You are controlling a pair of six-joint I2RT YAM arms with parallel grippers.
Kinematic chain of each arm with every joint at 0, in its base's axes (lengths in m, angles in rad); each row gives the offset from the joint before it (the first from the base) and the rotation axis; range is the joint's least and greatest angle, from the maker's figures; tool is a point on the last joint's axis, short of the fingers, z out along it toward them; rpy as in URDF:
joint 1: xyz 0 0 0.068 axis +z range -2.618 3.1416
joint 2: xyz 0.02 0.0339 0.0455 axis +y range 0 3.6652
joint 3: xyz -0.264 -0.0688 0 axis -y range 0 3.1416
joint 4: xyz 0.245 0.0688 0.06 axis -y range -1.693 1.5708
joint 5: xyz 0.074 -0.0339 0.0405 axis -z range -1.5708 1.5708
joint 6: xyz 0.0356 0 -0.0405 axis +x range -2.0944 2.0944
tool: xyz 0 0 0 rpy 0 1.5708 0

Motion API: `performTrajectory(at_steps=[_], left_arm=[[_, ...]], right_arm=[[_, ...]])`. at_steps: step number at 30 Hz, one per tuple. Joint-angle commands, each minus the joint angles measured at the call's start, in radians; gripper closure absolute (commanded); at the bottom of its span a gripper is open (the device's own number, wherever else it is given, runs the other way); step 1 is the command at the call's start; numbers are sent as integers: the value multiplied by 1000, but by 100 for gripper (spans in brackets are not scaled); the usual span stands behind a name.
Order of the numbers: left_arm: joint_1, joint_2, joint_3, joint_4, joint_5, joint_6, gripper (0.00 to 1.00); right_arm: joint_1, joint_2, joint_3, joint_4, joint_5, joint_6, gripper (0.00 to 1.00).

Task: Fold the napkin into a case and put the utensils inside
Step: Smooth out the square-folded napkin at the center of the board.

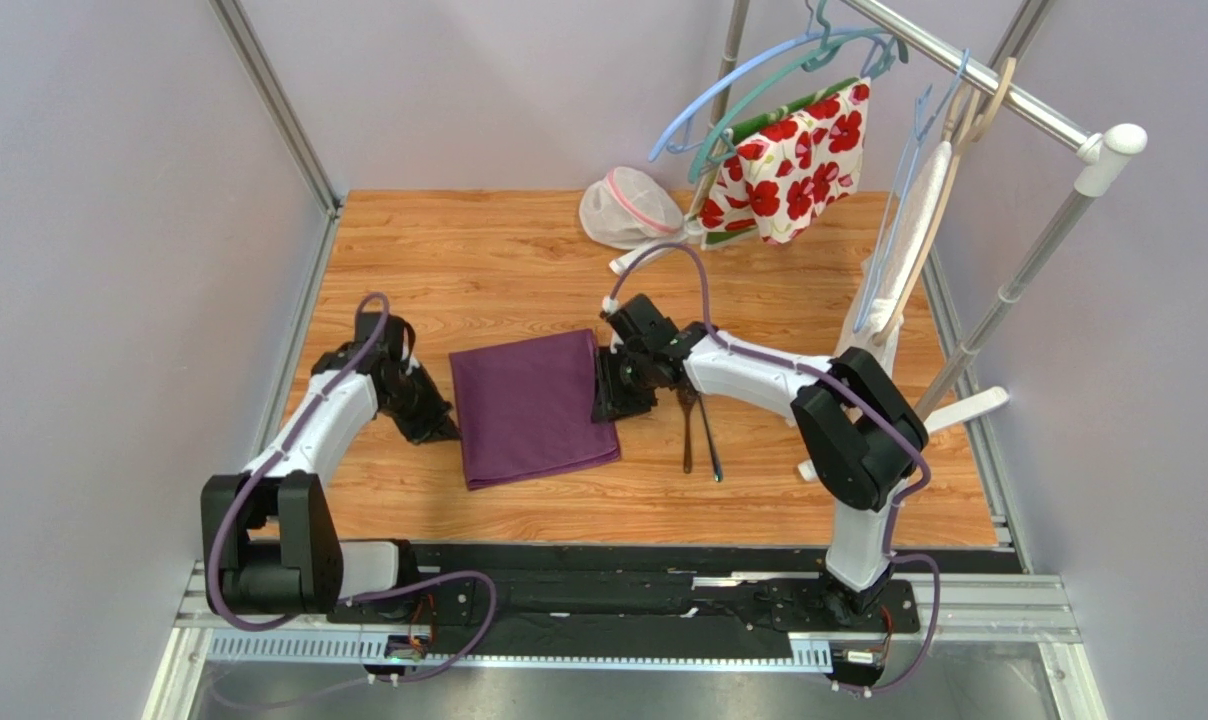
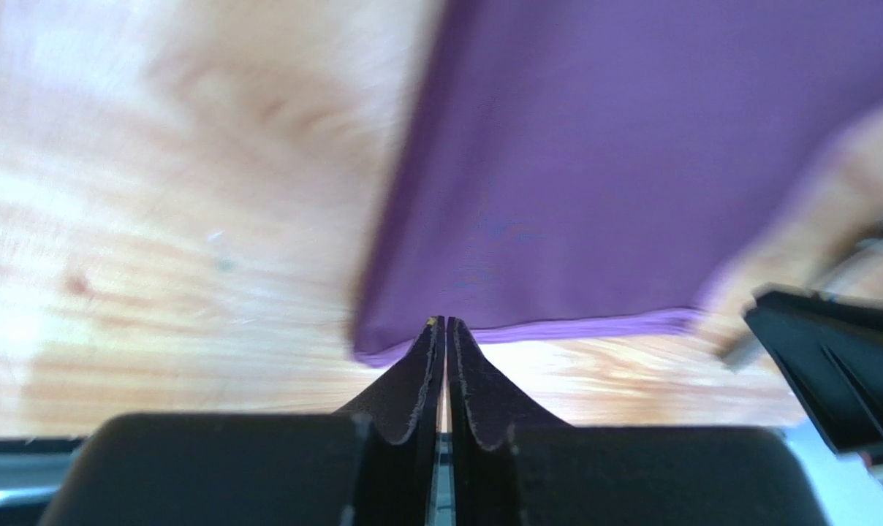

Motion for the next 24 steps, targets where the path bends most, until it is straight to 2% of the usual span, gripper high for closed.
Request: performTrajectory(at_steps=[1,3,6,9,10,13,16,20,24], left_arm=[[1,-6,153,84,109,50,89],[3,59,202,141,207,35,90],[3,181,270,260,279,1,96],[4,302,340,310,294,-17,98],[11,327,353,340,320,-20,98],[23,393,380,357,311,-28,99],[43,441,387,356,278,-13,99],[58,511,373,336,252,7,99],[70,550,385,275,149,32,99]], right_arm=[[-50,10,174,44,6,-32,59],[-73,44,222,61,-29,-37,57],[-99,108,309,125,-87,-22,56],[-106,202,429,141,-138,-29,62],[-107,242,452,150,-152,-26,68],[-109,303,535,182,-201,-17,81],[-122,377,581,203,-236,-13,88],[-155,429,564,263,-258,6,89],[-205,486,524,335,-296,27,89]])
